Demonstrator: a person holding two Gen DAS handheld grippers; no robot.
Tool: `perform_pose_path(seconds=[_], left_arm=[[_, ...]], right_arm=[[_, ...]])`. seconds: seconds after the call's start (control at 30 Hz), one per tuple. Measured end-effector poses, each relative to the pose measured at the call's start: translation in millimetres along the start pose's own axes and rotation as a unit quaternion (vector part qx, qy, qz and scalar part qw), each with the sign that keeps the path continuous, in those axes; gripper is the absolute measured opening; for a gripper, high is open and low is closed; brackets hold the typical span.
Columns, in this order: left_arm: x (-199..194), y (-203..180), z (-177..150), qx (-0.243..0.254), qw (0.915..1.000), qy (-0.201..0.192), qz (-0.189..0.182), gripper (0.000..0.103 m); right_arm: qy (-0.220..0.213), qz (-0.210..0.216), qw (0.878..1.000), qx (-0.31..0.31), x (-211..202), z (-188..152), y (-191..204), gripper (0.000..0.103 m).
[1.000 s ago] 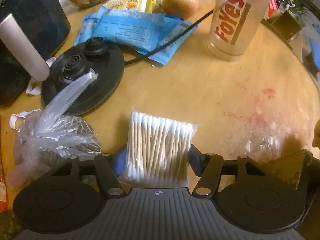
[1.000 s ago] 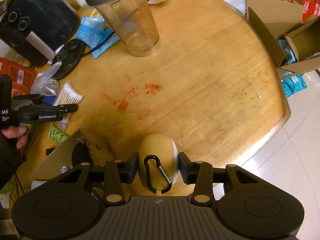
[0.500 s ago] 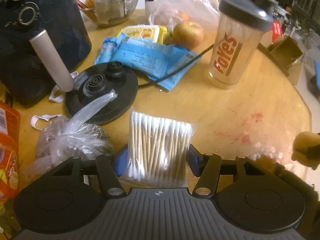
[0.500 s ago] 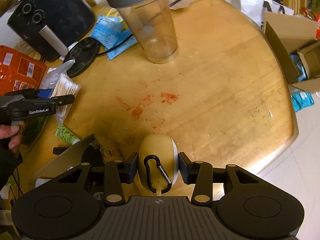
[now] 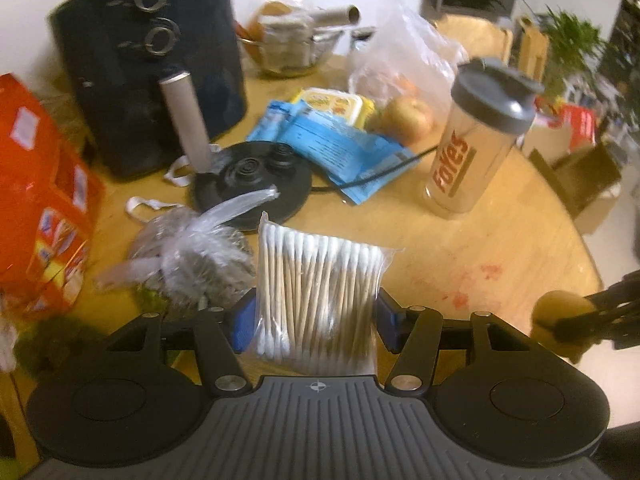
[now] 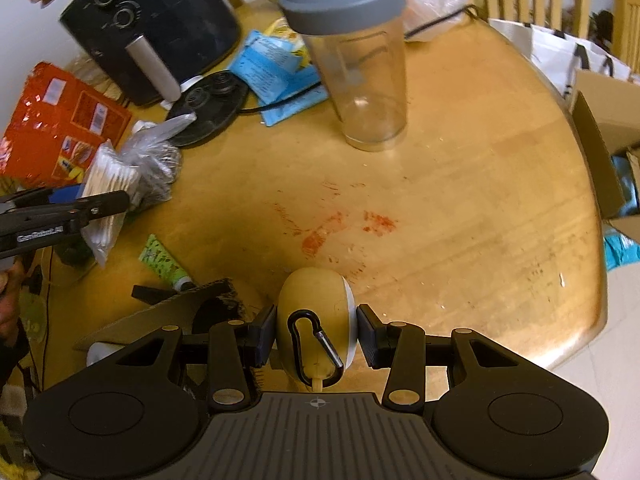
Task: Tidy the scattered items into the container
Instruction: 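Lift the swab pack with the left gripper while the right gripper carries the toy toward the box, then lower the swab pack into the box and open the left gripper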
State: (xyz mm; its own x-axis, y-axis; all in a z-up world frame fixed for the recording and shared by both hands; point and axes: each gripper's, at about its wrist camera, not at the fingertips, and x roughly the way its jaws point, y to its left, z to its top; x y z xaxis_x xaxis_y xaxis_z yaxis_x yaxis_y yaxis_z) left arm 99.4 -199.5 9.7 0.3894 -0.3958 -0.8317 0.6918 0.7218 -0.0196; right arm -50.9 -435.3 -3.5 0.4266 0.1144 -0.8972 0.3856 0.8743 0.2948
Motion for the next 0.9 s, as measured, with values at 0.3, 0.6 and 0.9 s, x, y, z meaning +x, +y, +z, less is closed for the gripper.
perform_pose_path(seconds=[0.3, 0.6, 0.9], left_arm=[[-44, 5, -18, -0.057, 0.9980, -0.012, 0.027, 0.057], [-75, 17, -49, -0.142, 0.9886, -0.005, 0.052, 0.057], [-87, 11, -79, -0.192, 0.9797, 0.009, 0.058, 0.057]], right_arm=[[0.006, 0.027, 0.998, -0.057, -2, 15, 25, 0.046], [0.020, 0.040, 0.992, -0.117, 3, 23, 56, 0.046], [0.026, 0.049, 0.987, -0.147, 4, 21, 74, 0.046]])
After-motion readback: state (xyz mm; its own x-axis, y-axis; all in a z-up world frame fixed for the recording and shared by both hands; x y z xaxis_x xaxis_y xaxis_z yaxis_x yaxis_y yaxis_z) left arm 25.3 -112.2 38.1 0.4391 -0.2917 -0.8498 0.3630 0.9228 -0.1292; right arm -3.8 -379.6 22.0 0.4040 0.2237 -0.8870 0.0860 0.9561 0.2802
